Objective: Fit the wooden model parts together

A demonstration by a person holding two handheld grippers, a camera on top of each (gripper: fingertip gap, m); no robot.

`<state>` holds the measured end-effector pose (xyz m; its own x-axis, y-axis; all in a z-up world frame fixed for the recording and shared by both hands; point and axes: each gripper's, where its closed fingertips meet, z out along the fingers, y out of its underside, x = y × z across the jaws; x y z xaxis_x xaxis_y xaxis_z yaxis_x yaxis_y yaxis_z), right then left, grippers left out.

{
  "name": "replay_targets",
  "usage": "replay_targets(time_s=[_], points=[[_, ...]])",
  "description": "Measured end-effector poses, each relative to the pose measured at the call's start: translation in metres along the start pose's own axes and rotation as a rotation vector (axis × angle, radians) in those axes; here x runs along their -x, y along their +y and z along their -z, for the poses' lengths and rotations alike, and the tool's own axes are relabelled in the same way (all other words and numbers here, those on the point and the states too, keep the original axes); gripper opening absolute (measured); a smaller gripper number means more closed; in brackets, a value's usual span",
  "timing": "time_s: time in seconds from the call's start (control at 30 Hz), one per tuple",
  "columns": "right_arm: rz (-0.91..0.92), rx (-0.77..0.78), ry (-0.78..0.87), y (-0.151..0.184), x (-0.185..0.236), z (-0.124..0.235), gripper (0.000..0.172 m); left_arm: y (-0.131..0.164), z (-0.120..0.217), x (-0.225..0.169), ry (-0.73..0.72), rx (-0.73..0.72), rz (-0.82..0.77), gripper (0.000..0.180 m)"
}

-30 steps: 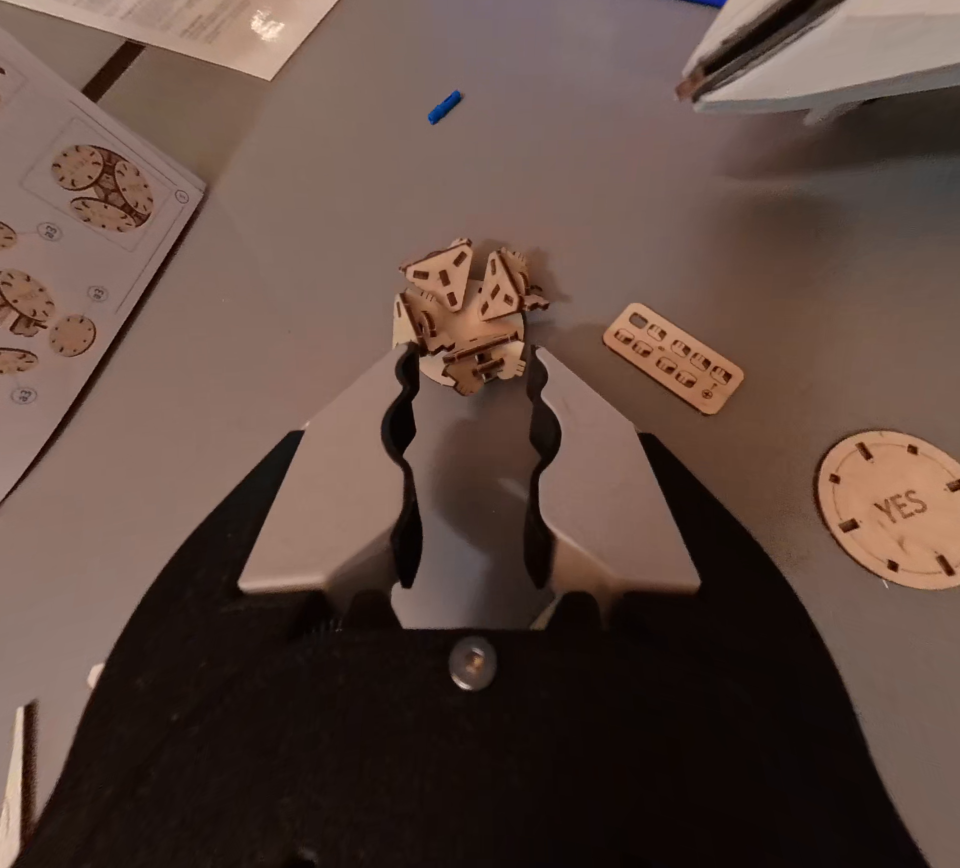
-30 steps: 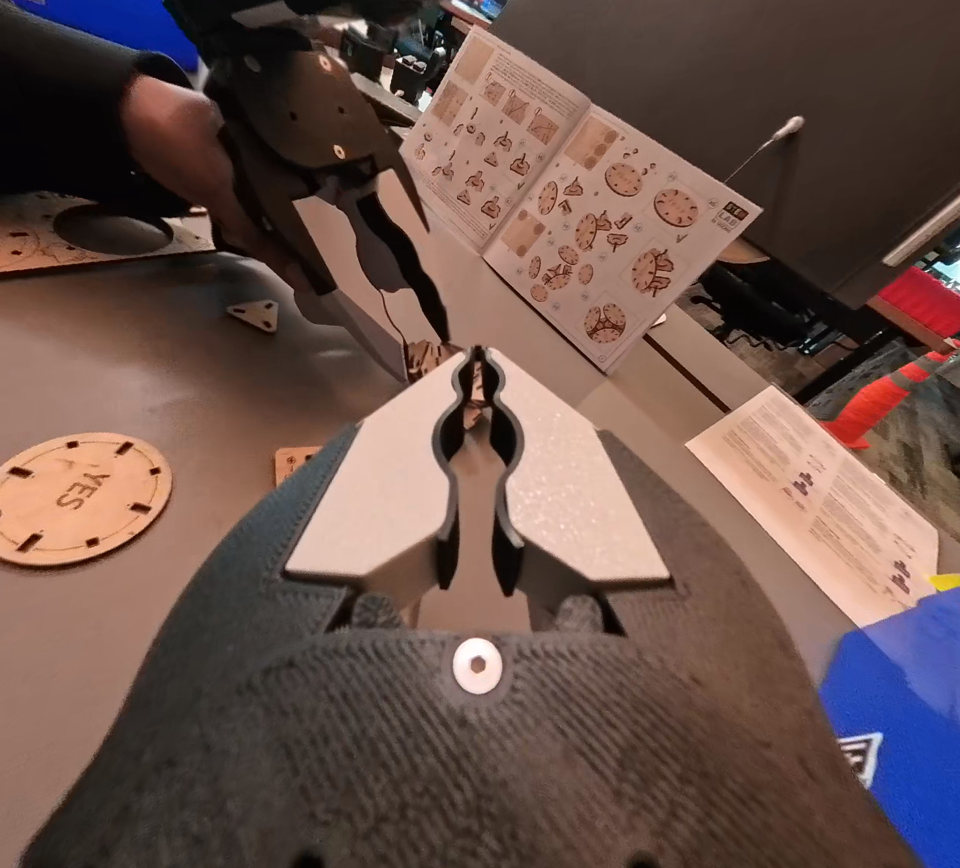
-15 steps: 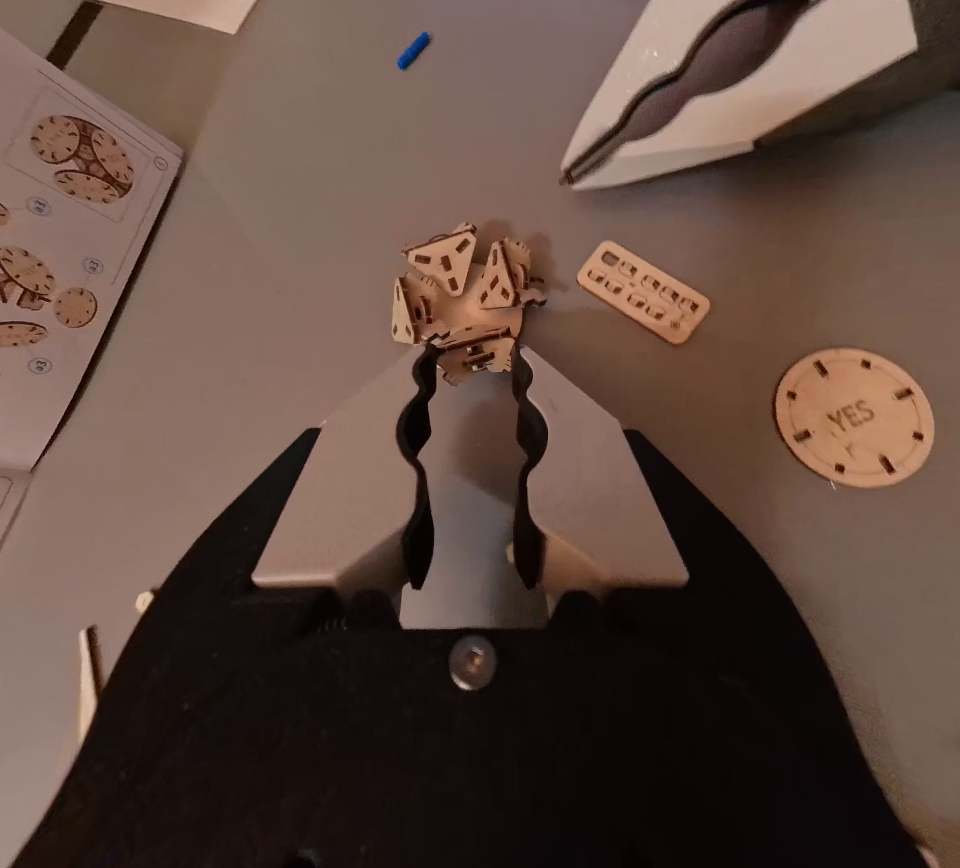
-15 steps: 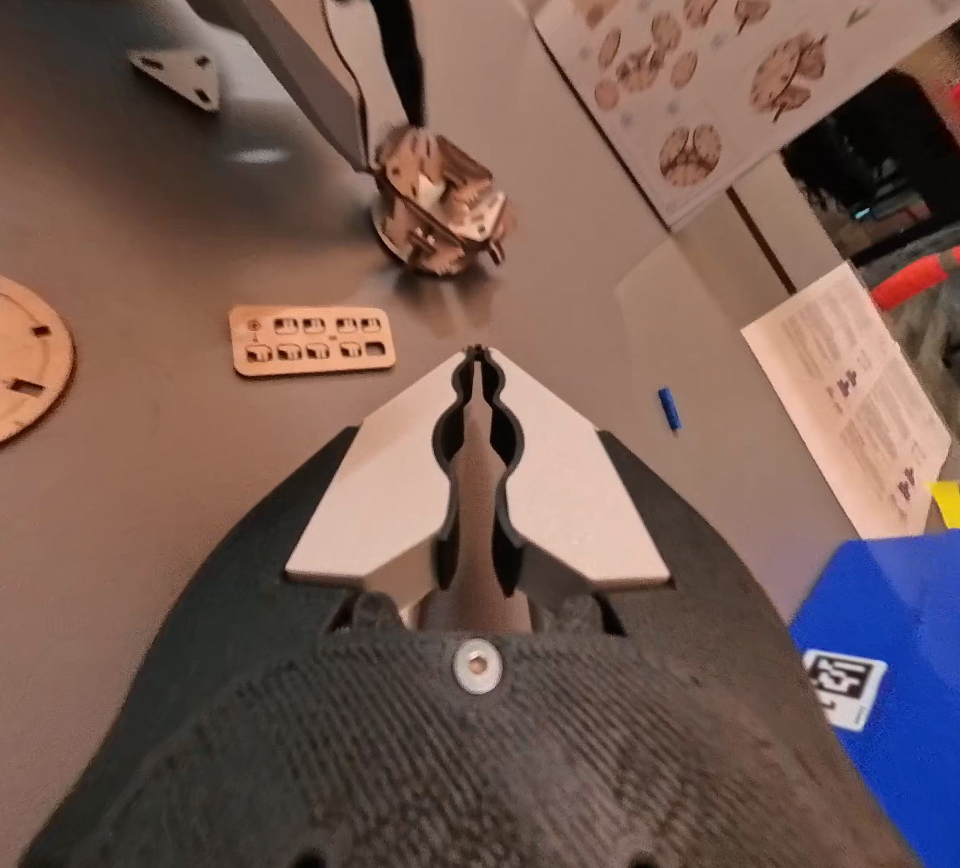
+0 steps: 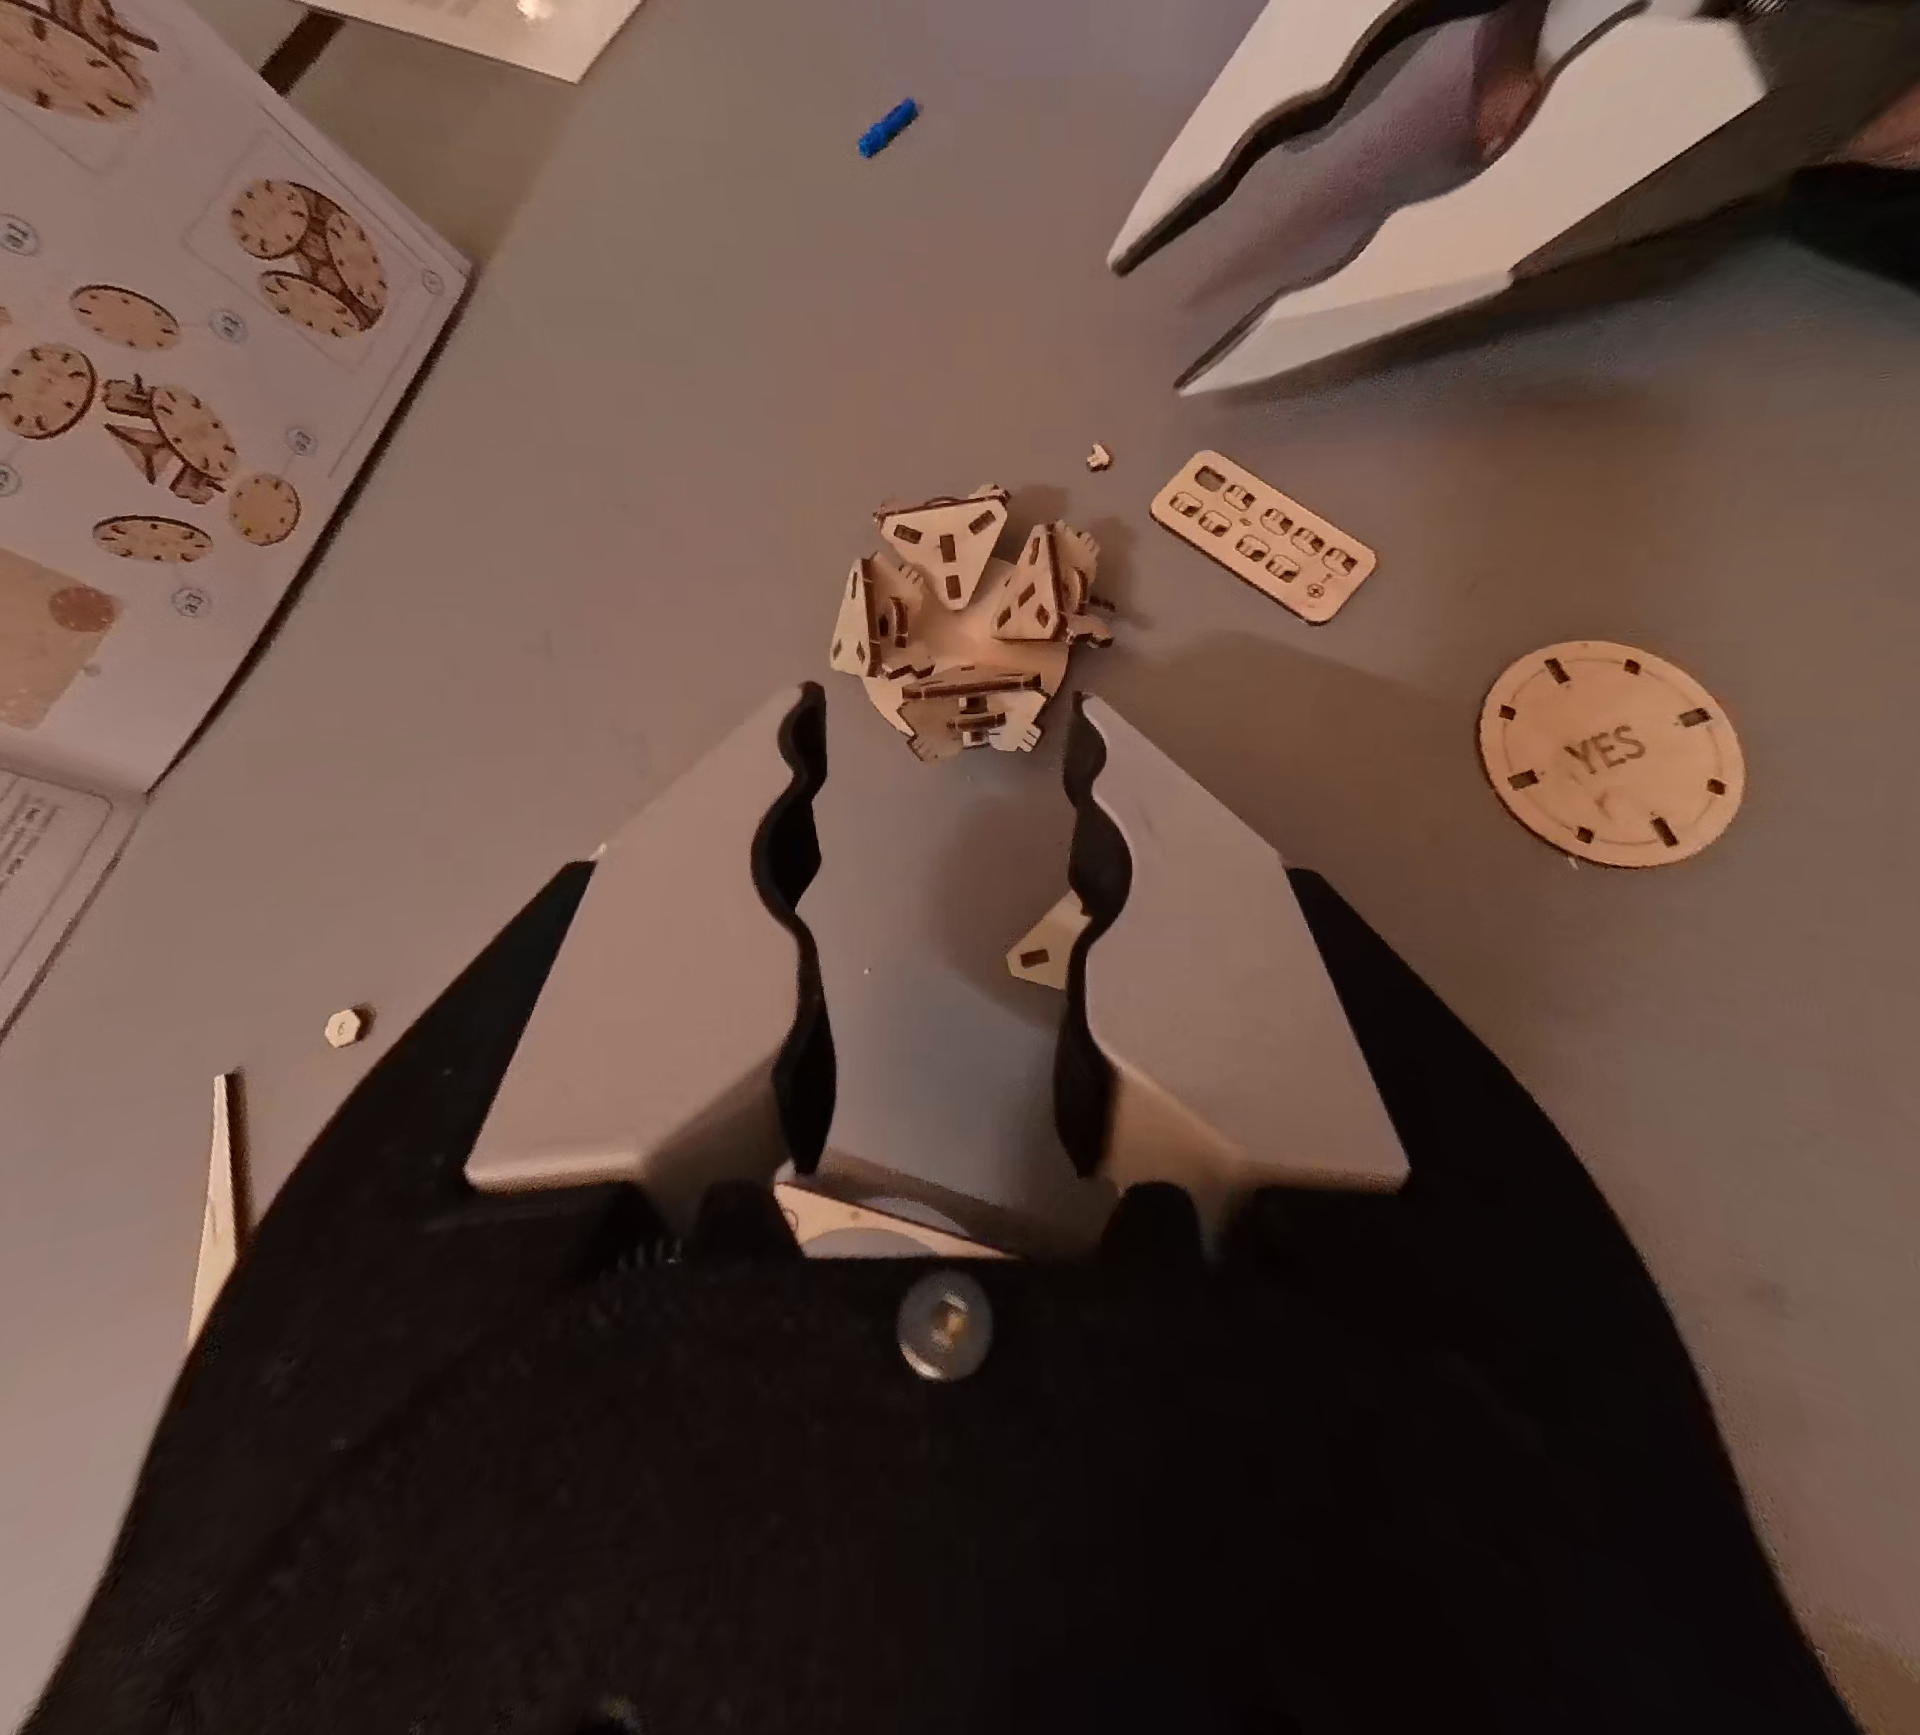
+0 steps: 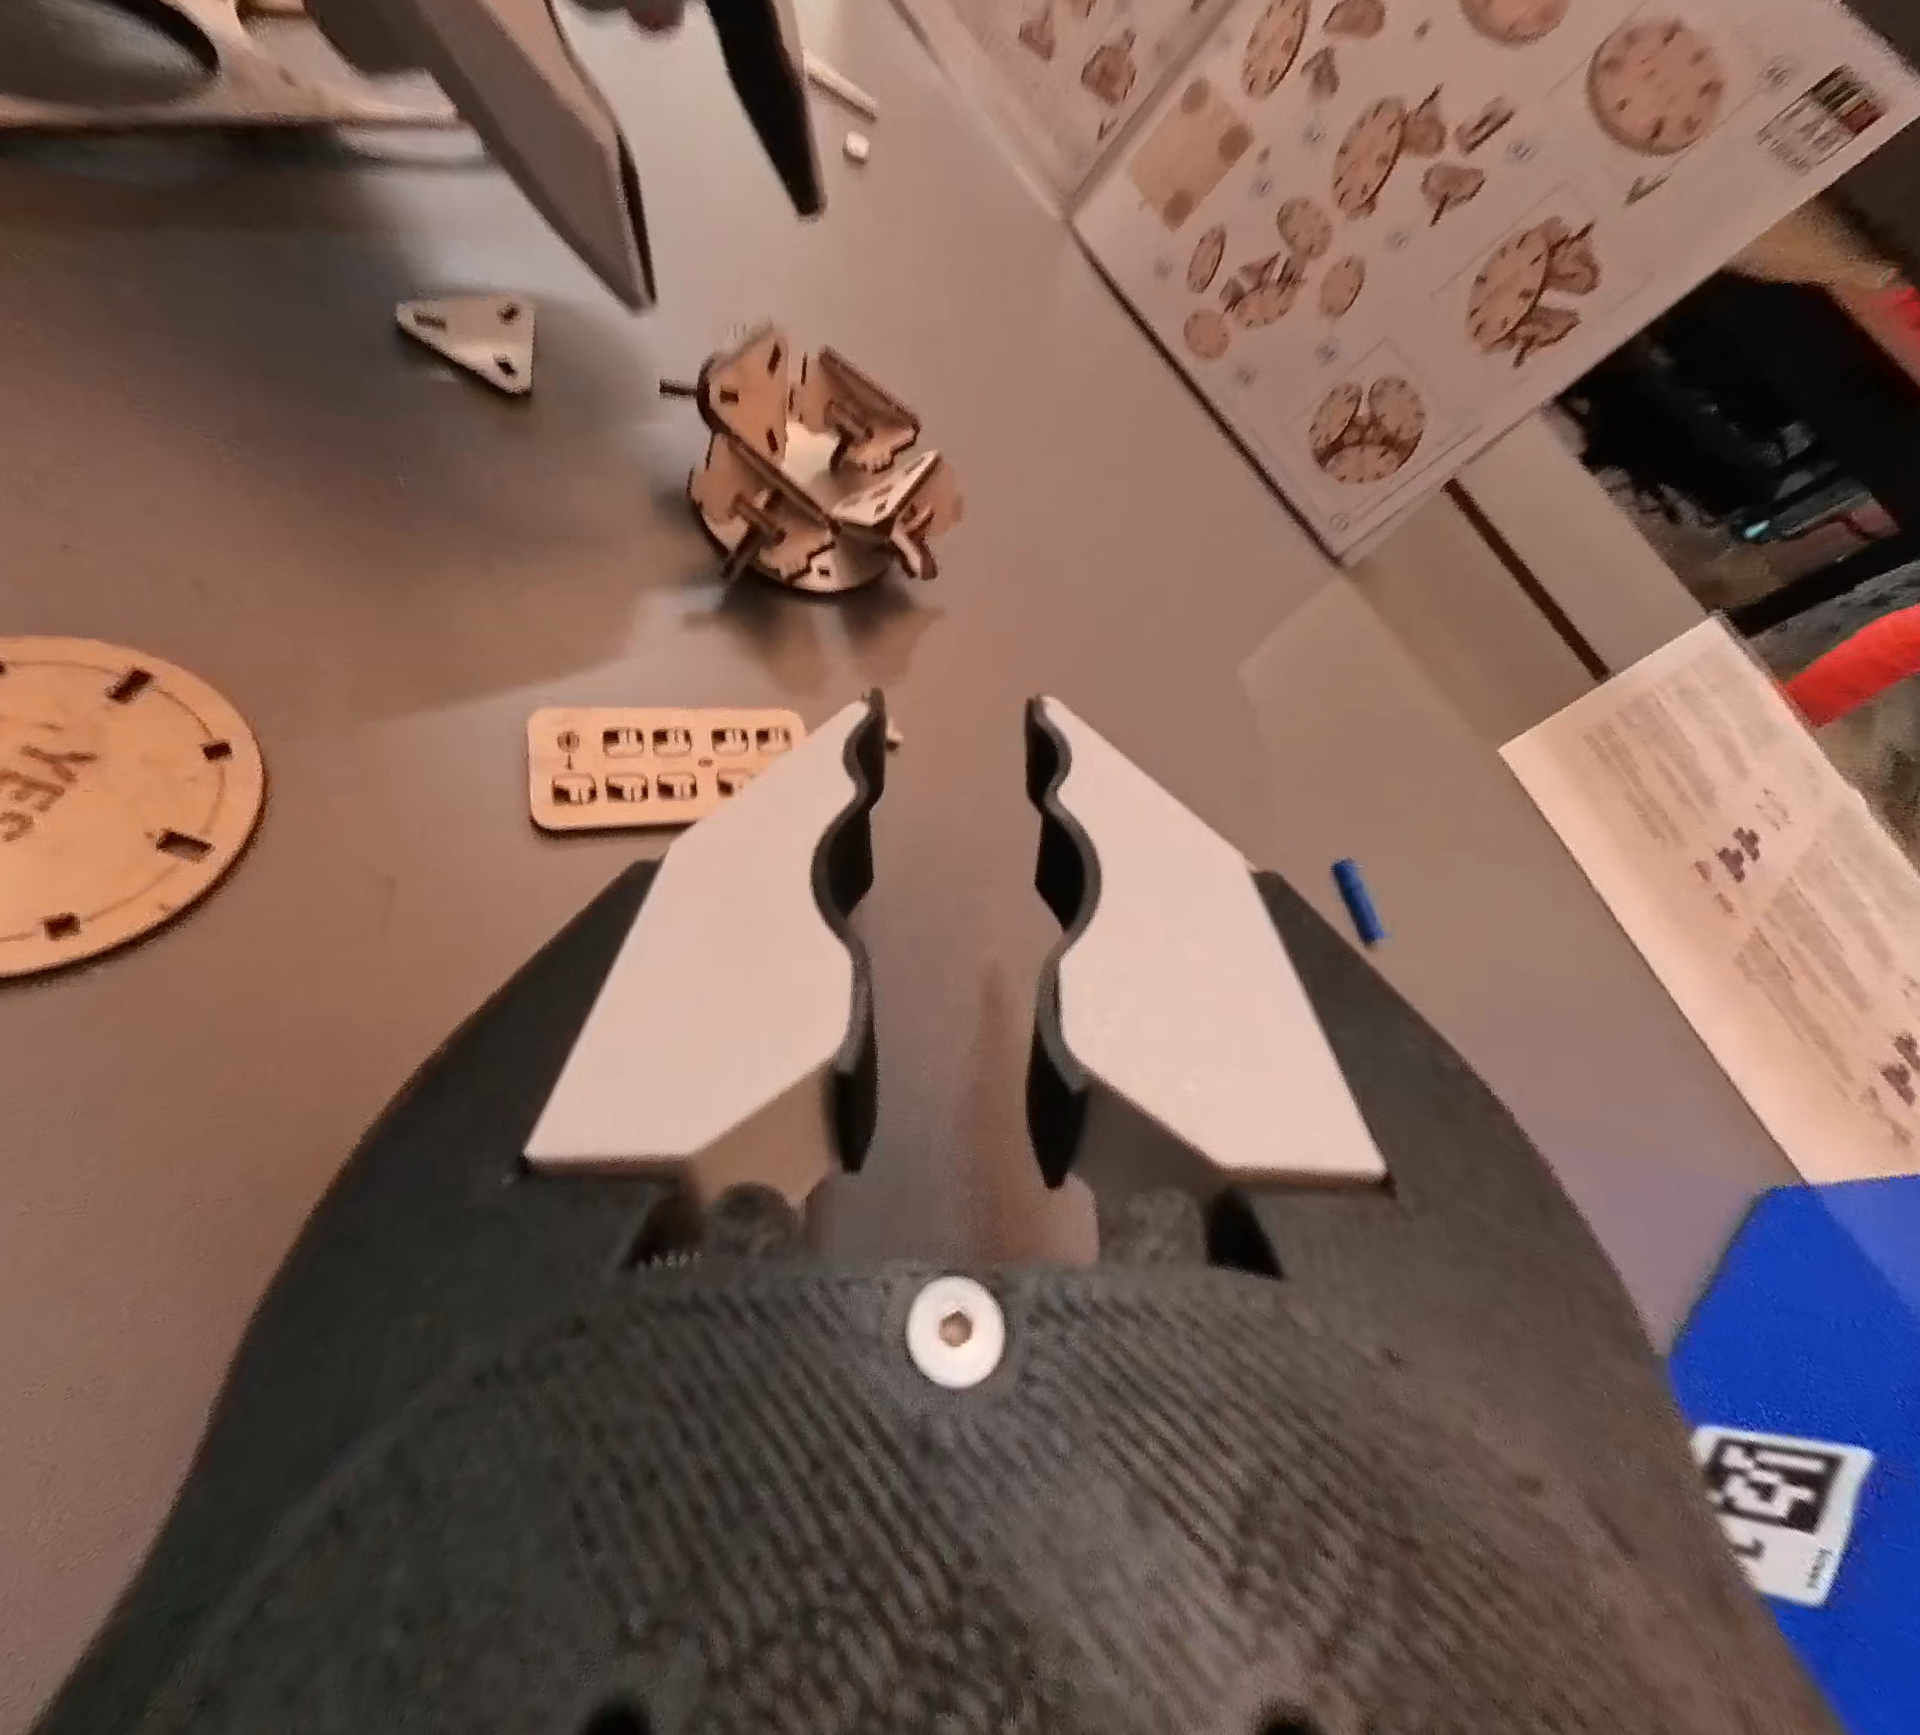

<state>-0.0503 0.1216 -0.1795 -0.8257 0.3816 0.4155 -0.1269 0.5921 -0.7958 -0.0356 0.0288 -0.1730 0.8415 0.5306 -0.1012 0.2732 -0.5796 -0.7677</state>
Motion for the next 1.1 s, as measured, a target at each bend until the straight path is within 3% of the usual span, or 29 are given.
replay_targets(time_s=[0.13,0.27,0.5,0.77,1.03,1.1], points=[[-0.081,-0.115,0.013,-0.017,-0.007,0.007,0.024,-0.001,-0.006,0.002,-0.028,-0.034,0.018,0.054],[-0.107,-0.123,-0.035,-0.026,0.006,0.0,0.023,0.001,-0.013,-0.003,-0.005,-0.051,0.051,0.059],[0.134,-0.045,-0.174,-0.027,0.046,-0.029,0.027,0.012,-0.022,-0.001,-0.043,-0.012,0.009,0.062],[0.253,-0.25,-0.341,-0.039,0.038,-0.026,0.027,0.014,-0.027,-0.002,-0.007,0.018,0.026,0.067],[0.351,-0.234,-0.406,-0.036,0.045,-0.042,0.032,0.024,-0.037,-0.001,-0.009,0.103,0.022,0.069],[0.379,-0.235,-0.376,-0.035,0.046,-0.042,0.031,0.025,-0.038,-0.005,0.021,0.112,0.019,0.06]])
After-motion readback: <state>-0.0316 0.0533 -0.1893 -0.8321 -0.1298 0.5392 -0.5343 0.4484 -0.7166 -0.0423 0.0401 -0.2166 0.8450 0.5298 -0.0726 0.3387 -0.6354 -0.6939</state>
